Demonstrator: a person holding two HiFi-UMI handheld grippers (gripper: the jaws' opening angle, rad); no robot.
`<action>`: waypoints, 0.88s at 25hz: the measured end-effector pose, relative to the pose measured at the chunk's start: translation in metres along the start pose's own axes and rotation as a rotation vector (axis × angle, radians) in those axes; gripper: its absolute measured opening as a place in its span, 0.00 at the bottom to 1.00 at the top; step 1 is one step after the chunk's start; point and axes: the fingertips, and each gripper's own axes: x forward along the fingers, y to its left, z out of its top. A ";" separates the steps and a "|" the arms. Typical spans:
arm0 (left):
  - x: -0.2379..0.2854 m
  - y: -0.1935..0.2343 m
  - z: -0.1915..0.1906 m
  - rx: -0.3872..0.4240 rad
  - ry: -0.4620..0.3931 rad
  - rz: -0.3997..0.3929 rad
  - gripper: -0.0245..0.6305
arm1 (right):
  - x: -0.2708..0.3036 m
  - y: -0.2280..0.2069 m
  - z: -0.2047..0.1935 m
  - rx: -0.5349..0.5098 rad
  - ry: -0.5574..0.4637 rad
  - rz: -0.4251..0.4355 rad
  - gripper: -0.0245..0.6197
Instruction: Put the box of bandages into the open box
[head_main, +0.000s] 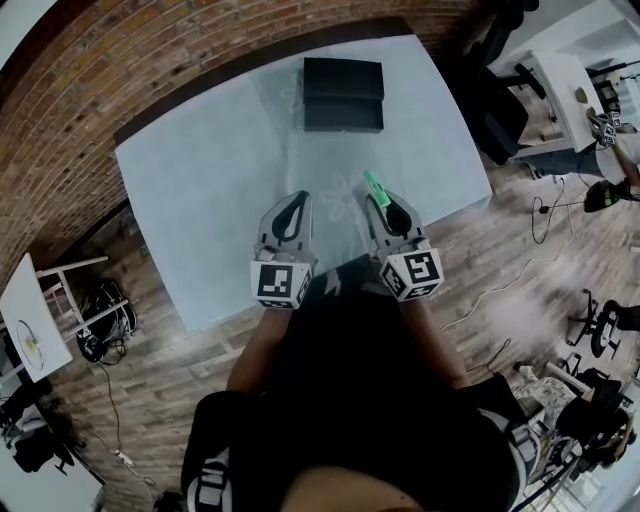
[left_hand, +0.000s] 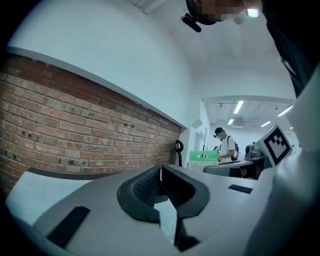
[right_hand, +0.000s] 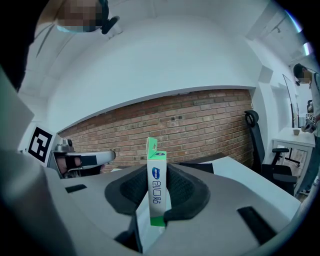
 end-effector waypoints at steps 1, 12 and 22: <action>0.003 0.001 0.000 -0.001 0.001 0.003 0.10 | 0.003 -0.003 -0.001 0.001 0.002 0.002 0.20; 0.059 0.008 -0.009 -0.001 0.035 0.026 0.09 | 0.047 -0.053 -0.004 -0.009 0.034 0.031 0.20; 0.116 0.012 -0.008 -0.017 0.051 0.056 0.10 | 0.095 -0.103 -0.013 -0.034 0.082 0.059 0.20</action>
